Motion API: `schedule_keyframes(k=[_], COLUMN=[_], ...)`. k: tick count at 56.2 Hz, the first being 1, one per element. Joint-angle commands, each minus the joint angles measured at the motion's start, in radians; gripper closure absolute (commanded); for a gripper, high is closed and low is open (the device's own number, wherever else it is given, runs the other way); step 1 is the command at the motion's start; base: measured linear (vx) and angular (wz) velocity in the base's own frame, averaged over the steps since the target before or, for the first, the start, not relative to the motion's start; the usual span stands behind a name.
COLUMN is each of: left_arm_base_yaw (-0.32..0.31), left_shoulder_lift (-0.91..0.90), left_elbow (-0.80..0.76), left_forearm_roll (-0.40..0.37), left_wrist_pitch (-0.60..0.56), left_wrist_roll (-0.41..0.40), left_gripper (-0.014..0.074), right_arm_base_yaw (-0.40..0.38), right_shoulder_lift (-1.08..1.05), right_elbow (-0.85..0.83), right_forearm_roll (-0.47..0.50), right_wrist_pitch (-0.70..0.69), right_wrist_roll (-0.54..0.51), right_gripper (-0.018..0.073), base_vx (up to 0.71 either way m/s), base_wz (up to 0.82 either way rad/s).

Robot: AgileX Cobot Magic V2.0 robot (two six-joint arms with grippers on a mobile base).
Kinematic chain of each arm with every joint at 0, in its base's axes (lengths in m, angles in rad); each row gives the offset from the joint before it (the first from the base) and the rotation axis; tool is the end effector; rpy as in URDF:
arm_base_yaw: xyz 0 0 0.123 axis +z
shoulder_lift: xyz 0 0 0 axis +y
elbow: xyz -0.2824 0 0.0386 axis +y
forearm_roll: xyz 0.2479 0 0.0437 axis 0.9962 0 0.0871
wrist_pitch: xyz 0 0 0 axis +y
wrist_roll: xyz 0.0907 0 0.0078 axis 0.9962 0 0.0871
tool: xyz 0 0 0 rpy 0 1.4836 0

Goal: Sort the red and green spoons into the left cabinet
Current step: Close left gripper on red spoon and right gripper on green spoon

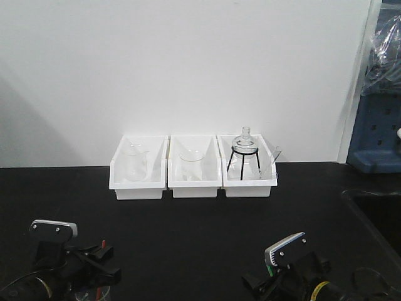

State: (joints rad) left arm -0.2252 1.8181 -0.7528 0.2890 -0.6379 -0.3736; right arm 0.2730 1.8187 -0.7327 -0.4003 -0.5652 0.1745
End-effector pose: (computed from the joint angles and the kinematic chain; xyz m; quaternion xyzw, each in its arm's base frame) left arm 0.3365 -0.0929 0.1599 0.0837 0.8165 -0.1716 0.5448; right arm 0.3225 0.1100 0.1479 -0.2392 0.8150 0.1164 0.5147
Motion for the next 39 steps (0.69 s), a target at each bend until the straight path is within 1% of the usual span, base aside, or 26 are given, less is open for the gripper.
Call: schedule_keyframes(k=[1,4,12,22,27,31,39], left_arm_base_yaw=[-0.005,-0.005,-0.005,-0.005,-0.005,-0.005,-0.005], left_shoulder_lift=[-0.042,-0.042,-0.042,-0.042,-0.042,-0.042,-0.046], left_elbow=[-0.031,-0.031,-0.031,-0.031,-0.031,-0.031,-0.031], left_forearm_roll=[-0.013,-0.013,-0.013,-0.013,-0.013,-0.013,-0.013], left_wrist_pitch=[-0.081,-0.081,-0.081,-0.081,-0.081,-0.081,-0.098], left_wrist_roll=[0.001,0.001,0.001,0.001,0.001,0.001,0.001], left_gripper=[0.0604,0.0604,0.0604,0.0604,0.0604,0.0604,0.0604], right_arm_base_yaw=[-0.002,-0.002,-0.002,-0.002,-0.002,-0.002,-0.002], right_shoulder_lift=[-0.040,-0.040,-0.040,-0.040,-0.040,-0.040,-0.040], right_elbow=[-0.026,-0.026,-0.026,-0.026,-0.026,-0.026,-0.026], right_forearm_roll=[0.045,0.065,0.098,0.097,0.097,0.097,0.097], right_wrist_pitch=[-0.109,-0.102,-0.069,-0.067,-0.067,-0.067,-0.070], right_wrist_roll=[-0.080,-0.098,-0.099,-0.099,-0.099,-0.099,-0.099], right_gripper=[0.0106,0.0139,0.0204,0.0223,0.0248,0.0290,0.0402], base_vx=[0.00,0.00,0.00,0.00,0.00,0.00,0.00], base_wz=[0.00,0.00,0.00,0.00,0.00,0.00,0.00])
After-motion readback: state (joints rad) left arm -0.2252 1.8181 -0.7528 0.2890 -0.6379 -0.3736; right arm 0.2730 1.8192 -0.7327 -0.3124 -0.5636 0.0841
